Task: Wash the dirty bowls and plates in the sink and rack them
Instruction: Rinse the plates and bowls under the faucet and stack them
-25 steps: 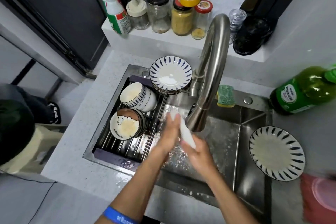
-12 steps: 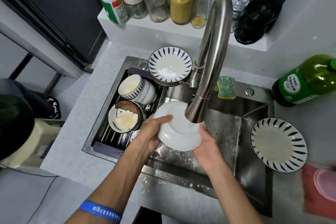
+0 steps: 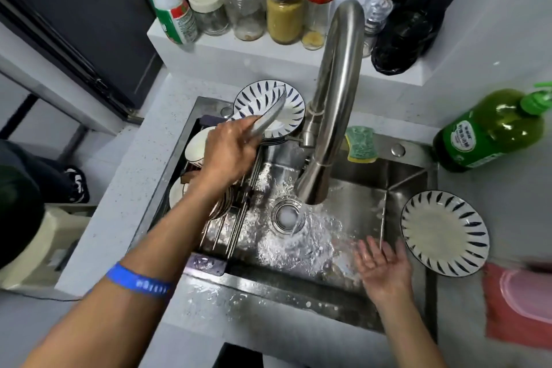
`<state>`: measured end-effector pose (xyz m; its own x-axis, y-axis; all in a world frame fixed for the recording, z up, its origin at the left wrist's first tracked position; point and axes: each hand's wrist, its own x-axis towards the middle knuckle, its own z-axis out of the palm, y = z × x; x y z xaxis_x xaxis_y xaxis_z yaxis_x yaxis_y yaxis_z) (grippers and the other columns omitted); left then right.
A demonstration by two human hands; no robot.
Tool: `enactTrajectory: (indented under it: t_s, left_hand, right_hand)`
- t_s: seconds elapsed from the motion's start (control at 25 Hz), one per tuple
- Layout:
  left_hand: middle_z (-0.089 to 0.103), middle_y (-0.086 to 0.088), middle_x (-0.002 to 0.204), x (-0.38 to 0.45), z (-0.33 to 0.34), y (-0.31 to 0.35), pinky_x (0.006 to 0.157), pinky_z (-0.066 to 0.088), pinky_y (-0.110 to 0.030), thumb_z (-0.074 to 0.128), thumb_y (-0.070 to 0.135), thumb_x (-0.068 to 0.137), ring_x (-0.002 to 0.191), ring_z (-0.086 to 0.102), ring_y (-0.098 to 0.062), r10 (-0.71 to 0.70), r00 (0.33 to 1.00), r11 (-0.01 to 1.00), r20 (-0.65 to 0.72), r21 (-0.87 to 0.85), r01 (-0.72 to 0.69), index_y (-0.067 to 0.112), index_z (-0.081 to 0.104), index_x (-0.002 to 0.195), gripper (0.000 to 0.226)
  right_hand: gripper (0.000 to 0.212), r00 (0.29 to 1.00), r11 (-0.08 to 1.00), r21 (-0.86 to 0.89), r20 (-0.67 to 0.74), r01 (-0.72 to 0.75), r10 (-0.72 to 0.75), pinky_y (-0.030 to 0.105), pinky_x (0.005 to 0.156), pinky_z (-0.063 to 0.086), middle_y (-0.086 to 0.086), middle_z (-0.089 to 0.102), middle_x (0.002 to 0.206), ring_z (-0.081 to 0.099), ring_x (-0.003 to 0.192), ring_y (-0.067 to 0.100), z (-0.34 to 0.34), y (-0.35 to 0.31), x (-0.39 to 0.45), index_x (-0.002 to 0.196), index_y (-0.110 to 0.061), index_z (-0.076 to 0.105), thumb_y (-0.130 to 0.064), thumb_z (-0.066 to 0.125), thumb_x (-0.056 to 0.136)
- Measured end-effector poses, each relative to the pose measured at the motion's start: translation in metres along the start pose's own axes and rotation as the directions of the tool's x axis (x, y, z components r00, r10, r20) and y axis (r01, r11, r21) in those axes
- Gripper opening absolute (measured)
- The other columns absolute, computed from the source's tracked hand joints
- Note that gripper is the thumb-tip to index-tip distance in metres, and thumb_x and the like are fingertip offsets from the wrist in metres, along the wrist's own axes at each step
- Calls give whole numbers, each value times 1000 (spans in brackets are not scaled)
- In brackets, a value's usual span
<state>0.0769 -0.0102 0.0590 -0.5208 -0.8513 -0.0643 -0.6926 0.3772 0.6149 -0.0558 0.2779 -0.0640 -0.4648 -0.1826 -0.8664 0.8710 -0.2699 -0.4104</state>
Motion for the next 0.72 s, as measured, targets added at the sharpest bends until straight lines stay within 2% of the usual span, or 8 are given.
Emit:
enactTrajectory:
  t_s: [0.2,0.28,0.36,0.44,0.52,0.6,0.64,0.72]
  left_hand:
    - [69,10,84,47,62,-25,64,61,-28,52,21,101,63,64,-8,106,975,913,197,369,-174,44,60,125,35]
    - [68,2,81,54,75,-28,68,60,-33,53,19,101,68,66,-13,68,978,911,196,389,-141,34,66,112,23]
    - [70,-6,92,64,86,-27,92,54,-43,58,13,98,87,67,-21,134,973,877,186,436,-204,30,62,96,19]
    - [67,-7,118,69,95,-28,109,40,-48,61,18,97,113,60,-25,157,959,898,235,370,-238,28,62,110,17]
    - [56,-6,139,76,102,-33,118,26,-55,54,28,100,132,47,-29,142,923,900,357,342,-270,27,56,127,26]
    - [41,-6,153,83,105,-36,120,6,-59,52,35,100,145,31,-29,163,904,856,395,400,-329,28,48,137,38]
    - [35,-6,156,82,105,-37,119,0,-59,53,38,99,147,25,-29,186,915,843,357,421,-335,28,44,141,44]
    - [34,-9,156,68,101,-38,119,13,-53,56,39,97,144,28,-31,184,969,845,166,476,-242,25,43,143,50]
  right_hand:
    - [38,973,997,24,-220,77,-70,39,113,33,2,74,76,69,98,21,-36,-41,13,135,-15,44,-35,29,106]
    - [39,978,998,-16,-198,62,-64,32,100,49,-3,73,64,71,91,15,-46,-49,19,138,-8,41,-22,25,107]
    - [40,979,988,-129,-172,85,-107,17,70,57,-9,72,61,71,68,3,-48,-51,20,138,-1,43,-17,27,105]
    - [28,955,973,-190,-241,128,-172,23,71,57,-3,71,62,68,54,5,-41,-49,10,117,1,55,-14,36,103]
    - [15,921,959,-191,-289,212,-261,36,81,57,8,67,68,70,60,18,-25,-39,-3,94,1,56,-6,44,99]
    - [12,917,933,-257,-247,251,-315,31,66,60,15,64,77,67,74,29,-15,-25,-11,89,-1,56,-1,47,97]
    - [11,924,921,-294,-204,256,-323,27,57,59,16,64,80,67,74,30,-11,-17,-14,93,0,58,-1,48,97]
    - [11,942,893,-381,-127,242,-310,24,51,58,20,66,82,68,66,26,-2,1,-17,97,2,59,-3,49,98]
